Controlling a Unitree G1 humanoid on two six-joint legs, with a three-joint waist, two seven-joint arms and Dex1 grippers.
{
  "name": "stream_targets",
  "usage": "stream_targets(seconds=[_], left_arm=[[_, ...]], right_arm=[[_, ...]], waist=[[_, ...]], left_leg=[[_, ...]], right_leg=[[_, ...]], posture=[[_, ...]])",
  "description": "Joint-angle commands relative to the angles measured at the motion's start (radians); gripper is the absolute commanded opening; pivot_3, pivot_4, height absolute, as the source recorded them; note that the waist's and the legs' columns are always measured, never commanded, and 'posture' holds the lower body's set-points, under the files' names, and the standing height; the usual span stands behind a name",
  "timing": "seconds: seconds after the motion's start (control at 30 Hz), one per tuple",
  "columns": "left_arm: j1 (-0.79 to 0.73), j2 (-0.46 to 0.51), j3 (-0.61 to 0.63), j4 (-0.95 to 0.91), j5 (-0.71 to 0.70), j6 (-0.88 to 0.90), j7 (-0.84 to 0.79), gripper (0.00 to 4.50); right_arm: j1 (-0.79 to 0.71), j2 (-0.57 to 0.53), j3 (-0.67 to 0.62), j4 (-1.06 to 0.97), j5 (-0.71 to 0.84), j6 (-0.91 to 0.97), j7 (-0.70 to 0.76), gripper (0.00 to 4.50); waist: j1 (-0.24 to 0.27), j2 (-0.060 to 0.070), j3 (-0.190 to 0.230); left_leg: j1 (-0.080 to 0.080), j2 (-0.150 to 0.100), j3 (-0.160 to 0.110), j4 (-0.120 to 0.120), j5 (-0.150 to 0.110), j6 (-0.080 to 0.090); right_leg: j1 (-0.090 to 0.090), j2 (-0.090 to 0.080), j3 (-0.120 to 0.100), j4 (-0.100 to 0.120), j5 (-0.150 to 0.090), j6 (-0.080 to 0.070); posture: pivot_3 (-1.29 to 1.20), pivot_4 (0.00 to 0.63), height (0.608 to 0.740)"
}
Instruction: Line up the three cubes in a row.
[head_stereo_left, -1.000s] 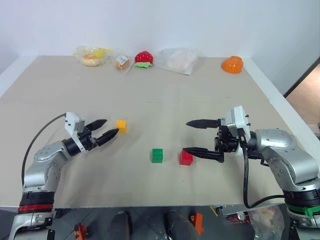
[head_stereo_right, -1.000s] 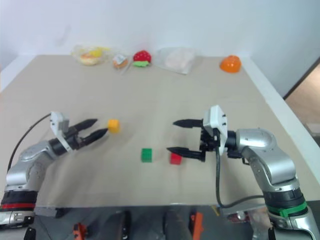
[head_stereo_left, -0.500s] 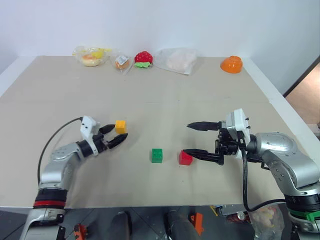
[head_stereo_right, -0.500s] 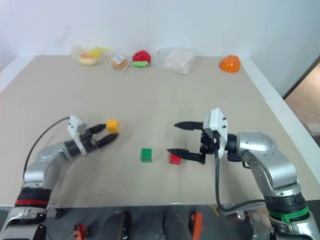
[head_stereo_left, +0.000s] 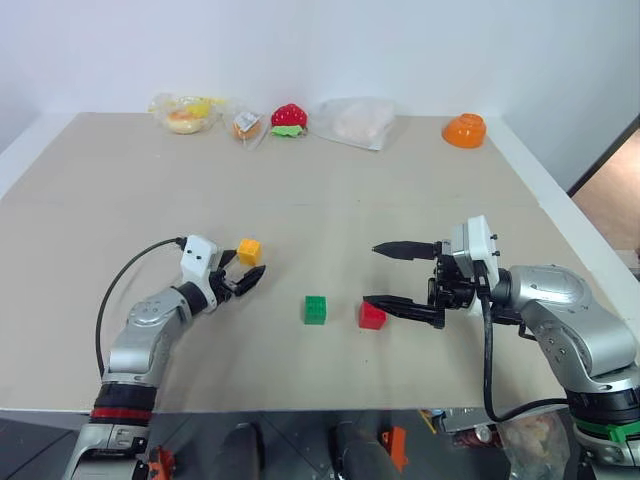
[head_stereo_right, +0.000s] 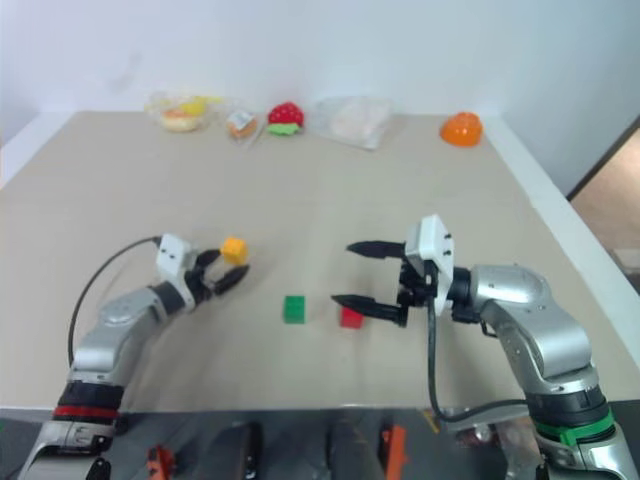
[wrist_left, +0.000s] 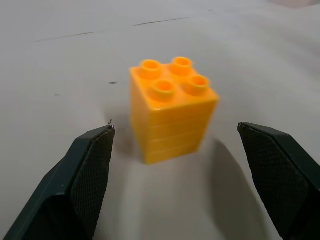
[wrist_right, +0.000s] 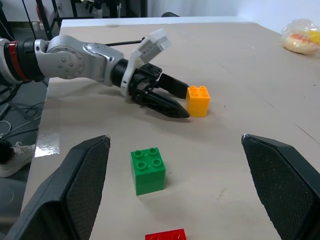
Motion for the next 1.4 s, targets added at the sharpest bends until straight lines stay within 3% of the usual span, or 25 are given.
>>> stream_targets(seconds=[0.03,0.27,0.5,0.67,0.87,1.07,1.4], left_arm=[[-0.025,0.001,0.009,0.029,0.025,-0.010,0.031,3.55],[-0.050,-0.011,0.007,0.022,-0.007,-0.002,-0.007,1.31],[-0.064,0.008,0.023,0.010,-0.034,0.013,-0.041,1.29],[-0.061,0.185,0.056,0.015,-0.145,-0.124,-0.442,1.29],[0.003,0.299,0.005,0.001,-0.177,-0.212,-0.750,1.29],[-0.003,0.296,-0.064,0.038,-0.133,-0.274,-0.871,1.29],[-0.077,0.245,-0.116,0.183,-0.099,-0.332,-0.943,1.29]], right_arm=[[-0.008,0.001,-0.017,-0.024,0.003,-0.016,-0.001,4.37],[-0.001,0.004,-0.017,-0.026,0.001,-0.018,-0.005,4.37],[0.006,0.003,-0.017,-0.028,0.000,-0.017,-0.006,4.37],[0.014,-0.007,-0.039,-0.043,0.031,0.003,0.001,4.37],[0.068,-0.039,-0.076,-0.120,0.110,0.048,0.019,4.37],[0.145,-0.086,-0.127,-0.233,0.203,0.103,0.025,4.37],[0.205,-0.105,-0.176,-0.239,0.184,0.101,-0.029,4.37]], waist=[[0.000,0.000,0.000],[0.000,0.000,0.000],[0.002,0.000,0.000],[-0.006,0.000,0.000],[-0.003,0.000,0.000],[0.002,0.000,0.000],[-0.001,0.000,0.000]], left_leg=[[0.000,0.000,0.000,0.000,0.000,0.000],[0.000,0.000,0.000,0.000,0.001,0.000],[-0.001,0.000,0.000,0.000,0.001,0.000],[-0.002,0.000,0.001,-0.002,0.001,0.000],[-0.001,0.001,0.001,-0.008,0.000,-0.001],[-0.003,0.000,0.000,-0.008,0.000,-0.001],[-0.002,0.001,0.001,-0.005,0.000,-0.001]], right_leg=[[0.000,0.000,0.000,0.000,0.000,0.000],[0.000,0.000,0.000,0.000,0.002,-0.001],[0.000,0.000,0.000,0.000,0.001,0.000],[-0.004,0.000,0.000,0.000,0.001,-0.002],[-0.005,-0.001,0.000,-0.001,-0.006,-0.004],[-0.004,-0.001,-0.001,-0.001,-0.008,-0.003],[-0.003,-0.001,-0.001,0.000,-0.006,-0.004]], posture=[[0.00,0.150,0.740],[0.00,0.150,0.740],[0.00,0.150,0.740],[0.00,0.150,0.740],[0.00,0.150,0.740],[0.00,0.150,0.740],[0.00,0.150,0.740]])
